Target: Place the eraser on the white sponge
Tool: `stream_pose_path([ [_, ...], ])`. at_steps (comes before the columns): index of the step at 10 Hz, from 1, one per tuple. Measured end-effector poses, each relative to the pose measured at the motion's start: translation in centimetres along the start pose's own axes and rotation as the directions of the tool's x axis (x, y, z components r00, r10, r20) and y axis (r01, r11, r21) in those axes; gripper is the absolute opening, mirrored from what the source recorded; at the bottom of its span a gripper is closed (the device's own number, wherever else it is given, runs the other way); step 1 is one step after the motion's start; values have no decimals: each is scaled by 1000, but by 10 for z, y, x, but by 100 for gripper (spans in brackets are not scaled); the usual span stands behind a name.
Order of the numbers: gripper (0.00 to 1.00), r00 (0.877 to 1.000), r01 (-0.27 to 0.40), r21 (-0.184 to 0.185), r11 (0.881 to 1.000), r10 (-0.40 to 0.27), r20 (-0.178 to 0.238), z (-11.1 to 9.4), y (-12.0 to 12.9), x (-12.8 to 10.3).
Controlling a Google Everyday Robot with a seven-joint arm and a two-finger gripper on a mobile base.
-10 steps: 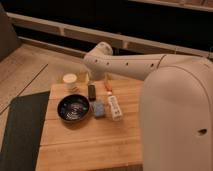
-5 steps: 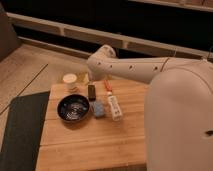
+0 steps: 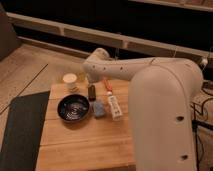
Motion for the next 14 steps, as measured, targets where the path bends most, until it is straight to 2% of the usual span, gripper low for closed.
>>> stream_pose_path([
  [3, 65, 998, 11, 0, 1000, -11, -55, 30, 6, 2],
  [5, 65, 996, -11, -6, 1000, 11, -92, 49, 7, 8],
  [6, 65, 992, -31, -15, 999, 29, -120, 63, 7, 15],
  [8, 65, 988, -49, -41, 998, 43, -147, 80, 13, 21],
  [11, 65, 985, -63, -84, 994, 49, -163, 97, 17, 23],
  [14, 65, 984, -60, -83, 995, 45, -170, 98, 19, 25],
])
